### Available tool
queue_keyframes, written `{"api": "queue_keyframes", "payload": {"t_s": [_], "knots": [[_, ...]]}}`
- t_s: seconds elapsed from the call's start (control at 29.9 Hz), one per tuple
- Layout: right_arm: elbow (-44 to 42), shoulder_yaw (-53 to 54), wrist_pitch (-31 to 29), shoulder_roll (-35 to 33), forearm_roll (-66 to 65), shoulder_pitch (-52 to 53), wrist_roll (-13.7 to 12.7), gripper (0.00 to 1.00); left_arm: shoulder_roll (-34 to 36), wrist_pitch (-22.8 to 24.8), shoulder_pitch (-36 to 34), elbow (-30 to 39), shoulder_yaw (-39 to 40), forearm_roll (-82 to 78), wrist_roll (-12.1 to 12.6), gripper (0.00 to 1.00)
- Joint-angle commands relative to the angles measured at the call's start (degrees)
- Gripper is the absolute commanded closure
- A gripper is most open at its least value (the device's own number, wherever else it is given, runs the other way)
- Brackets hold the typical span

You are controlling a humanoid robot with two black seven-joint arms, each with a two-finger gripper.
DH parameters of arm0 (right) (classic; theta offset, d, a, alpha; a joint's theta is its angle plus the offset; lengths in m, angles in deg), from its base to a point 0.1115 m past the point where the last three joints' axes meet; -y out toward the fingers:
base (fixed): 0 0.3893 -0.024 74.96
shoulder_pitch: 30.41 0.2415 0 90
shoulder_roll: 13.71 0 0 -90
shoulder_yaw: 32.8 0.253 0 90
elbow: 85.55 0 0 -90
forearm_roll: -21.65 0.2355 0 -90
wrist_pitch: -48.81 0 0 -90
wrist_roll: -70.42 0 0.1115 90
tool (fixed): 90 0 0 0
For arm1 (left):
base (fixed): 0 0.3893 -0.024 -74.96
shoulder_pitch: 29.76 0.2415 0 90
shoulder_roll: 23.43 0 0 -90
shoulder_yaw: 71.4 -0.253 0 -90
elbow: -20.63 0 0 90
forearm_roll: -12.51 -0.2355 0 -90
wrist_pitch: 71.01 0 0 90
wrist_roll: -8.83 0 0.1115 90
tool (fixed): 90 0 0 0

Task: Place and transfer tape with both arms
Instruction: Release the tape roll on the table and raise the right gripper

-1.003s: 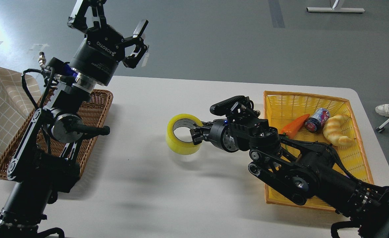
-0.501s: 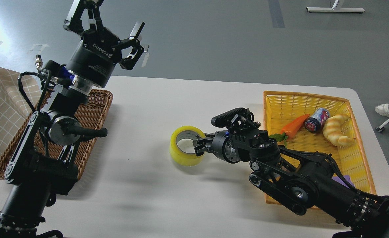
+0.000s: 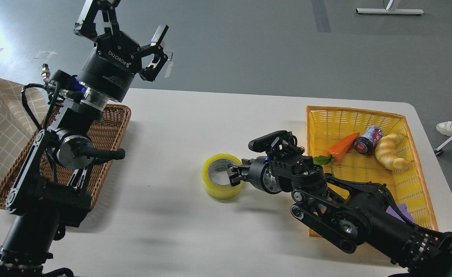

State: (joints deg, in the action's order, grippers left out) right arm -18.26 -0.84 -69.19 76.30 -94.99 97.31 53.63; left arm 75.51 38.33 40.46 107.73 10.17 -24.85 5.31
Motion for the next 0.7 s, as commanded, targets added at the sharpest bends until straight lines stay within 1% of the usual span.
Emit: {"api": "queue_keyframes", "payload": {"t_s": [0.0,0.03,0.07,0.13,0.17,0.2,0.23,0.27,0.37,0.43,0.47,0.53,0.57,0.67], "knots": [[-0.8,0.1,0.0,0.0,0.1,-0.3,0.1,0.33,0.1,0.1,0.0,0.0,0.0,0.0,0.0,0.02],[-1.1,0.1,1.4,0.0,0.1,-0.5,0.1,0.31,0.1,0.1,0.0,0.0,0.0,0.0,0.0,0.02],[-1.6,0.1,5.3,0.0,0.1,-0.5,0.1,0.29,0.1,0.0,0.0,0.0,0.0,0.0,0.0,0.02],[-2.4,0.5,9.6,0.0,0.1,-0.5,0.2,0.24,0.1,0.0,0.0,0.0,0.0,0.0,0.0,0.02],[-3.5,0.6,14.2,0.0,0.3,-0.5,0.3,0.2,0.1,0.0,0.0,0.0,0.0,0.0,0.0,0.02],[-3.7,0.7,16.3,0.0,0.4,-0.5,0.4,0.19,0.0,0.0,0.0,0.0,0.0,0.0,0.0,0.02],[-3.8,0.7,20.1,0.0,0.7,-0.4,0.4,0.16,0.0,0.0,0.0,0.0,0.0,0.0,0.0,0.02],[-3.4,0.9,23.3,0.0,1.0,-0.3,0.5,0.07,0.0,0.0,0.2,0.0,0.0,0.0,0.0,0.02],[-2.4,3.4,27.4,0.0,1.2,-0.5,0.5,0.04,0.1,0.0,0.4,0.0,0.0,0.0,0.0,0.02],[0.1,6.5,27.6,0.0,2.4,-0.9,0.5,0.03,0.1,0.0,0.4,0.0,0.0,0.0,0.0,0.02],[2.4,7.8,27.0,0.0,4.4,-1.1,0.6,0.0,0.1,0.0,0.4,0.0,0.0,0.0,0.0,0.02],[4.2,8.1,25.9,0.0,7.6,-0.5,1.1,0.0,0.2,-0.6,0.4,0.0,0.0,0.0,0.3,0.02],[6.5,8.6,24.5,0.0,11.6,0.0,1.7,0.0,0.2,-1.1,0.4,0.0,0.0,-0.1,-0.1,0.02],[12.0,10.5,24.0,-0.6,16.6,0.9,2.2,0.0,0.7,-3.3,0.4,-0.1,0.0,-0.1,0.0,0.02]]}}
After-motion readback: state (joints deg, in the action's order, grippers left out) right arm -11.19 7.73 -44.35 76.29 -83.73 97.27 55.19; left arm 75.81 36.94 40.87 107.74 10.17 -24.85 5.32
